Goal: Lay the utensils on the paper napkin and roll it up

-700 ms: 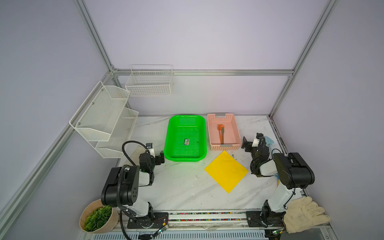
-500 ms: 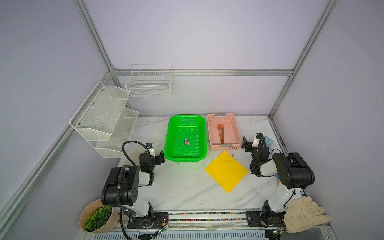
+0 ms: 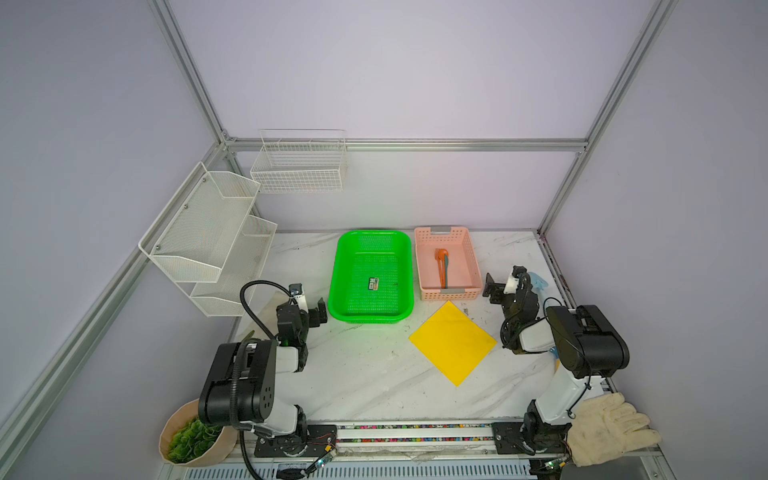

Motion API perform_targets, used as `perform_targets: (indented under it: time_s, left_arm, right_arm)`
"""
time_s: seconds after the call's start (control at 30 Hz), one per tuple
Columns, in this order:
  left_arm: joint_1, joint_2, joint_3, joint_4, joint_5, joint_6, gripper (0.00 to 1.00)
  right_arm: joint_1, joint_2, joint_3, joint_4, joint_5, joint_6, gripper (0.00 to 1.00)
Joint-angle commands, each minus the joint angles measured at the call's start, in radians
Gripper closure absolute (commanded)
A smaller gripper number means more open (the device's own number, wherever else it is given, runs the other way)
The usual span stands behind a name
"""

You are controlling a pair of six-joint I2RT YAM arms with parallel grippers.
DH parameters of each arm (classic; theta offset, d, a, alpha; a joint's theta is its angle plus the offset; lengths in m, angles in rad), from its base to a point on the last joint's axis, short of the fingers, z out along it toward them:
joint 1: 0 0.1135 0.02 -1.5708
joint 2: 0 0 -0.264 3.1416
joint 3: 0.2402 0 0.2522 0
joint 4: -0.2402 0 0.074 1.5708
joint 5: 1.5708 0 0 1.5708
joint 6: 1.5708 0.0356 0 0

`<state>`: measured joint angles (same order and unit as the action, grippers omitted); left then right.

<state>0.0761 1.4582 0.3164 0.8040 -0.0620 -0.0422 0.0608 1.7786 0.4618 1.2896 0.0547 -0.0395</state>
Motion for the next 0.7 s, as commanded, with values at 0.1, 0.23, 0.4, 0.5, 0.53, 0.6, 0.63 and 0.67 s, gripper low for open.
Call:
perform_targets:
  time_s: [0.1,0.23,0.4,0.5,0.53,0.6,0.63,0.67]
  left_arm:
    - [-0.01,-0.173,0.138,-0.188,-0.109,-0.049,0.0]
    - [-0.018,-0.232,0.198,-0.289,-0.099,-0.078,0.0]
    - [-0.045,-0.268,0.233,-0.351,-0.112,-0.076,0.0]
    - [-0.063,-0.295,0.242,-0.382,-0.125,-0.071,0.0]
    - [-0.069,-0.308,0.247,-0.399,-0.135,-0.072,0.0]
    - [-0.077,-0.33,0.266,-0.445,-0.142,-0.083,0.0]
    - [-0.079,-0.34,0.284,-0.488,-0.14,-0.097,0.0]
    - [-0.081,-0.347,0.307,-0.534,-0.138,-0.111,0.0]
  right_arm:
    - [0.007,-0.018,0.03,-0.018,0.019,-0.02,0.03]
    - [0.005,-0.019,0.026,-0.013,0.011,-0.021,0.03]
    - [0.008,-0.033,0.008,0.01,0.008,-0.025,0.03]
    - [0.009,-0.074,0.012,-0.03,0.004,-0.025,0.03]
    - [0.01,-0.101,0.028,-0.088,0.001,-0.024,0.03]
    - [0.013,-0.172,0.065,-0.209,-0.015,-0.025,0.03]
    - [0.018,-0.215,0.093,-0.29,-0.008,-0.008,0.03]
    - [0.019,-0.255,0.125,-0.376,-0.003,0.035,0.03]
